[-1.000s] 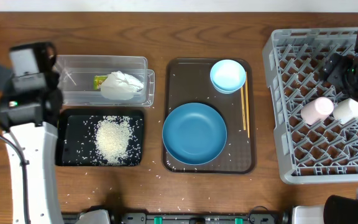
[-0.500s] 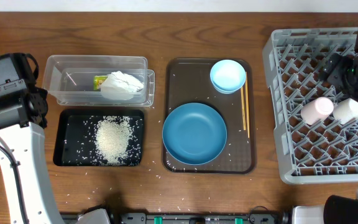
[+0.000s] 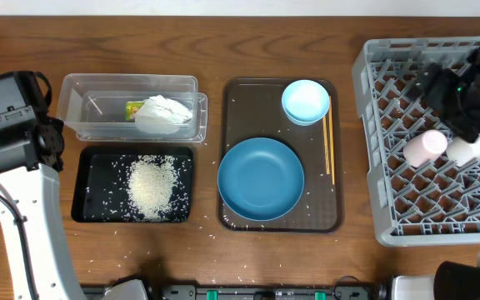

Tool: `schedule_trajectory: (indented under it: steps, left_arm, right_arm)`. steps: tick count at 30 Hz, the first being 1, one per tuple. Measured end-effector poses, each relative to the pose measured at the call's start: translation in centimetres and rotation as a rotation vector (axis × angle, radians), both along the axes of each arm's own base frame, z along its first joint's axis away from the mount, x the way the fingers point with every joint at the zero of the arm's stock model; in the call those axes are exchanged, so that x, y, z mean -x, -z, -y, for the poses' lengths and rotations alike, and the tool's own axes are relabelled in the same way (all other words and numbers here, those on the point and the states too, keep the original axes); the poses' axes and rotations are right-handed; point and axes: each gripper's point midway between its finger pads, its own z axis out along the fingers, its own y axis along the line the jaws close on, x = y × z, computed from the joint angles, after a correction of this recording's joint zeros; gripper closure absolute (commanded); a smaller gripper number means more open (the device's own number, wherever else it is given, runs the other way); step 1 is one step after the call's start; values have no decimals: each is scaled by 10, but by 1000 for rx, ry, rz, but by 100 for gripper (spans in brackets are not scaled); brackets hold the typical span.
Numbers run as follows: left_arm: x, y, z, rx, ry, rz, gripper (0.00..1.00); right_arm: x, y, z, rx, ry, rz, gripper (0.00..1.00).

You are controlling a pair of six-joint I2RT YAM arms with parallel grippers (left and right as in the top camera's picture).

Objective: Sort waste into correct bins and load items into the dishwasher rack

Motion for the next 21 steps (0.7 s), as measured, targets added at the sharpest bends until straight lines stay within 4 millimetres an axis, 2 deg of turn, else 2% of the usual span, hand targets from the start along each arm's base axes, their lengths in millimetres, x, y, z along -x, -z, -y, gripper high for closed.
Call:
schedule_trajectory:
  steps: [3, 7, 9, 10, 15, 19, 21]
  left_arm:
    - [0, 0, 0, 1, 1, 1, 11]
    - [0, 0, 0, 1, 1, 1, 12]
    - [0, 0, 0, 2, 1, 1, 12]
    - [0, 0, 0, 2, 1, 1, 12]
    - [0, 0, 0, 2, 1, 1, 12]
    - [0, 0, 0, 2, 1, 1, 12]
    - [0, 0, 0, 2, 1, 1, 11]
  right_arm:
    - [-7, -7, -22, -106, -61, 42, 4]
    - [-7, -5, -53, -114, -186, 41, 3]
    - [-2, 4, -72, -76, -260, 0, 2]
    - [-1, 10, -79, -45, -291, -22, 5]
    - [3, 48, -104, 99, -406, -134, 6]
    - [-12, 60, -116, 149, -450, -112, 20]
    - [-22, 62, -122, 174, -462, -77, 20]
